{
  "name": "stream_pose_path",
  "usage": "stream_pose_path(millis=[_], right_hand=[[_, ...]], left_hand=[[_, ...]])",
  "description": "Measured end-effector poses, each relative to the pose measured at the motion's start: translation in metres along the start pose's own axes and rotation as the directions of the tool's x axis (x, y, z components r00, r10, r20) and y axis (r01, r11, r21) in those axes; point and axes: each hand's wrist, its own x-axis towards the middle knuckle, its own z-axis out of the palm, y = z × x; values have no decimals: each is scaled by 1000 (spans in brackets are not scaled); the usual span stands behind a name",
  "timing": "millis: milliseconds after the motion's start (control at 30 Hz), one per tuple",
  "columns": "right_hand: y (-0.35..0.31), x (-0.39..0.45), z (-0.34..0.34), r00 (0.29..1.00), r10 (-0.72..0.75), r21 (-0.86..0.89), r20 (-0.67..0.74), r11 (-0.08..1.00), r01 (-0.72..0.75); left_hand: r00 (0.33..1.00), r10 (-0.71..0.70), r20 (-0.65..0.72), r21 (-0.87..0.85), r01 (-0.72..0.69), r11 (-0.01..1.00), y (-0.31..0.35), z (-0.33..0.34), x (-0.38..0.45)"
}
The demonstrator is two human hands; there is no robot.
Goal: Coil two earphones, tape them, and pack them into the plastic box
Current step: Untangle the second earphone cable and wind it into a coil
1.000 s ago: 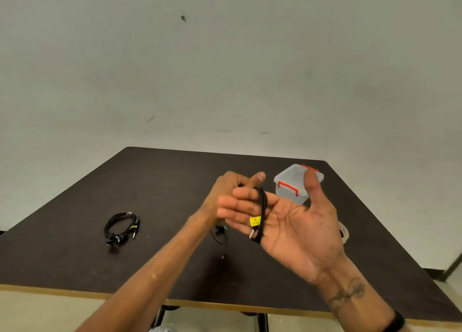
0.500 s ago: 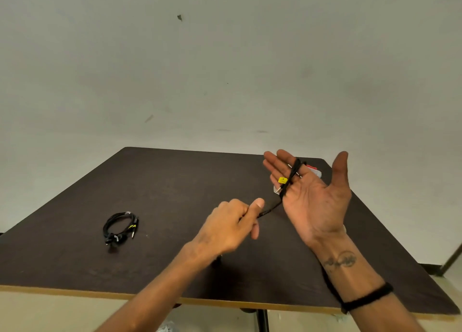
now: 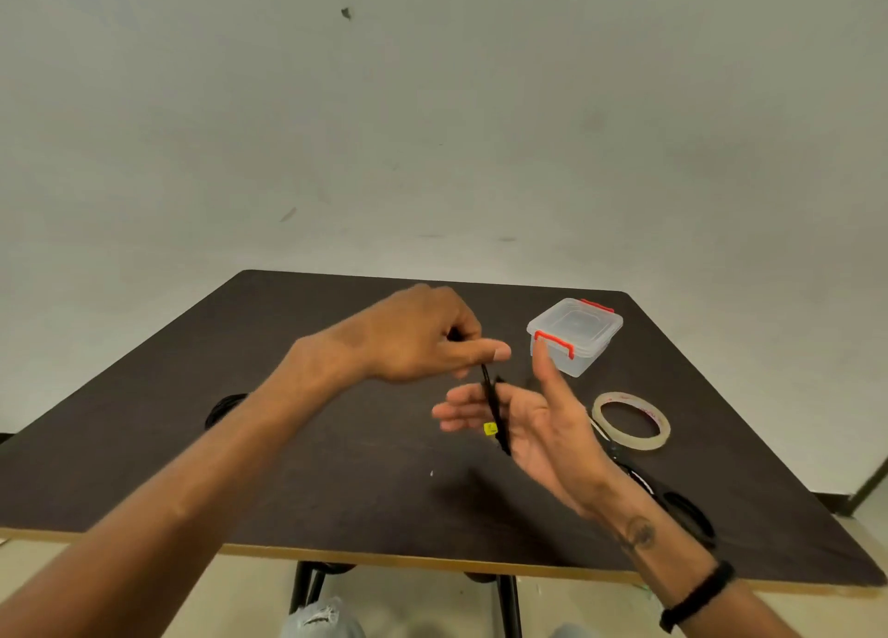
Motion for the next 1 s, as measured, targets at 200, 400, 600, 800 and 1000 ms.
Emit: stream_pose_path(millis=[200,400,600,800,1000], right_hand=[[-10,-13,9,975,4,162,221,986,-41],[-23,-18,14,991,-52,422,122,906,-4],[-22,-18,13,999,-28,632,-19,774,33],[-18,-21,7,1000,16,723,-11,691,-3],[-15,-23,5,999,41,767,15,641,-38]], left_hand=[[994,-48,-95,-143,34,989,-31,13,3],[971,-100,-219,-593,-51,804,-46,79,-11],[942,-214,-258,-831,-104,547,-26,137,-21],[917,-278,-287,-881,-138,453,-13,150,-25],[887,-179,-425,-635,-151,758,-11,155,-26]])
